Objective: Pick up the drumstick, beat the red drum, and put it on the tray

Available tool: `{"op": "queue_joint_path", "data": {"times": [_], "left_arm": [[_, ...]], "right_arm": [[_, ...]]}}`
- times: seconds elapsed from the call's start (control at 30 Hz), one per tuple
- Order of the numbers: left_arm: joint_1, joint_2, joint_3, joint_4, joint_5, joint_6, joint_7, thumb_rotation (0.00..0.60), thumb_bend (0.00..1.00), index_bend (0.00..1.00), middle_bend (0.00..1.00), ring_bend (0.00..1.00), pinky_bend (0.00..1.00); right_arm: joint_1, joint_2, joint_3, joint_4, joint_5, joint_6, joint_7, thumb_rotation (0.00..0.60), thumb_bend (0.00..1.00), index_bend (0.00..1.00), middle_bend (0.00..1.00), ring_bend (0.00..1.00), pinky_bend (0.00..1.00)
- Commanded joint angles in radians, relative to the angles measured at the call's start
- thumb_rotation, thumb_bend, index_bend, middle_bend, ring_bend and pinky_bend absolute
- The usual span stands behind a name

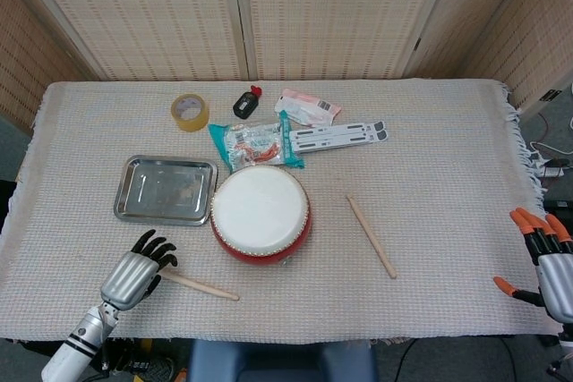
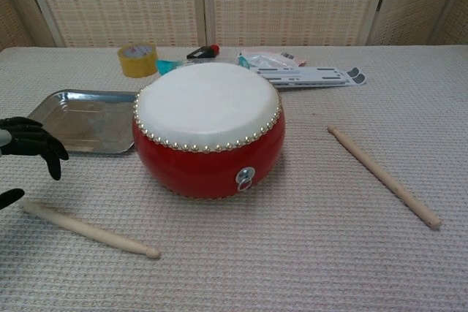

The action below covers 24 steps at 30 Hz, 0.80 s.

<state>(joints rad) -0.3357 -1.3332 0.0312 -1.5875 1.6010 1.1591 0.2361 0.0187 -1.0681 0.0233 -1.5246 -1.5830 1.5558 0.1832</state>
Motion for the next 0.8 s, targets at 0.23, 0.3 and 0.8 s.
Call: {"op": "queue_joint_path", "data": {"times": [0.23,0.3,0.8], "left_arm": [[-0.02,-0.065,0.028,0.015,-0.034,-0.053,0.052,0.6,0.36,0.35,0.15,0.07,0.03],[-0.019,-0.081,0.029,0.021,-0.039,-0.054,0.054,0.6,0.35,0.35,0.15,0.07,0.03],[-0.029,-0.167,0.01,0.033,-0.106,-0.073,0.001,0.6,0.33,0.43,0.17,0.07,0.03]], "right_arm": [[0.0,0.001,-0.001,-0.004,0.0,-0.002,-0.003,0.6,0.0,0.07,0.05,0.0,0.0],[0.002,0.0,-0.001,-0.004,0.0,-0.005,-0.003,0.6,0.0,0.07,0.05,0.0,0.0],[0.003,-0.005,0.002,-0.001,0.005,-0.009,-0.002,0.6,0.0,0.06,0.05,0.0,0.0]]}}
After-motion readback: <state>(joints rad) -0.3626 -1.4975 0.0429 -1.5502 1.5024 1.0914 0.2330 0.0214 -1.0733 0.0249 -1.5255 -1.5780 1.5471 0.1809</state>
